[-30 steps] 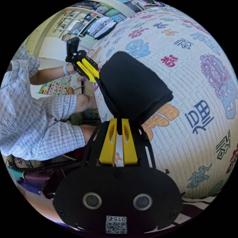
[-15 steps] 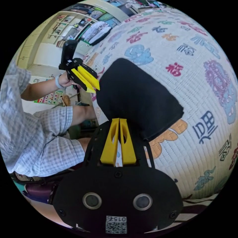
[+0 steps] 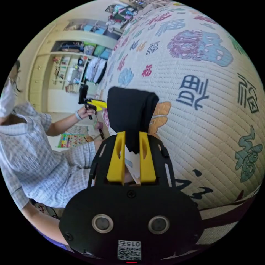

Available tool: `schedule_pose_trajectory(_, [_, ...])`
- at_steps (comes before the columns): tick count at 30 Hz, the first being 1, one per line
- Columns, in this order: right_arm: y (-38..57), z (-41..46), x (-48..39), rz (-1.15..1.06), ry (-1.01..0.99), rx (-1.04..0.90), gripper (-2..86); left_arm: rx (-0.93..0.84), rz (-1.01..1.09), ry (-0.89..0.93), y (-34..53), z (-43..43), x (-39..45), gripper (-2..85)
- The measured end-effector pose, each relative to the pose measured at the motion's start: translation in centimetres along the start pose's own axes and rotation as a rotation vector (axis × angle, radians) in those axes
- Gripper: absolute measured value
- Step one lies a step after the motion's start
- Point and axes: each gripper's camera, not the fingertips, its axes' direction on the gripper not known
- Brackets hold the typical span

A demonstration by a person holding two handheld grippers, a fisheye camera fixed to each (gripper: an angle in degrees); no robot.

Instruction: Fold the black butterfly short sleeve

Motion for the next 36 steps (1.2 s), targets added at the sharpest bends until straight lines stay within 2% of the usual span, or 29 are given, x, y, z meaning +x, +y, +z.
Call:
schedule_pose_trajectory(1, [-0.3,0.0,0.8,0.012,-0.027,0.022,11.1,0.015,-0.003,0.018,0.1,-0.8,-0.1,13.5])
schedule_pose_trajectory(4, [-2.7,2.0,3.5,0.003,0.077,0.024,13.4,0.061,-0.004,0.104,0.1,-3.7,-0.3,14.7])
schedule_pose_trajectory(7, [-5.4,4.8,6.3,-0.033,-0.144,-0.027,13.8,0.060,0.009,0.217,0.1,-5.9,0.1,15.1])
schedule_pose_trajectory(14, [-10.3,11.3,11.4,-0.039,-0.294,-0.054,10.3,-0.016,0.114,0.297,0.2,-11.9,4.3,13.3])
schedule_pose_trajectory(19, [-13.7,15.9,12.6,-0.018,-0.303,-0.112,6.2,-0.041,0.051,0.373,1.7,-17.7,5.8,9.2])
schedule_pose_trajectory(22, [-16.4,18.2,11.2,-0.035,-0.241,-0.133,5.6,-0.006,0.010,0.404,3.8,-23.0,7.0,8.3])
schedule_pose_trajectory(28, [-26.4,29.1,4.9,-0.134,-0.297,-0.204,5.5,0.186,-0.083,0.425,12.5,-41.1,6.7,8.2])
schedule_pose_trajectory(33, [-37.7,47.2,-2.6,-0.261,-0.361,-0.276,5.5,0.275,-0.246,0.233,22.4,-61.2,3.2,8.1])
schedule_pose_trajectory(36, [-42.6,57.6,-6.3,-0.235,-0.428,-0.259,5.4,0.256,-0.341,0.083,26.5,-71.7,1.7,8.0])
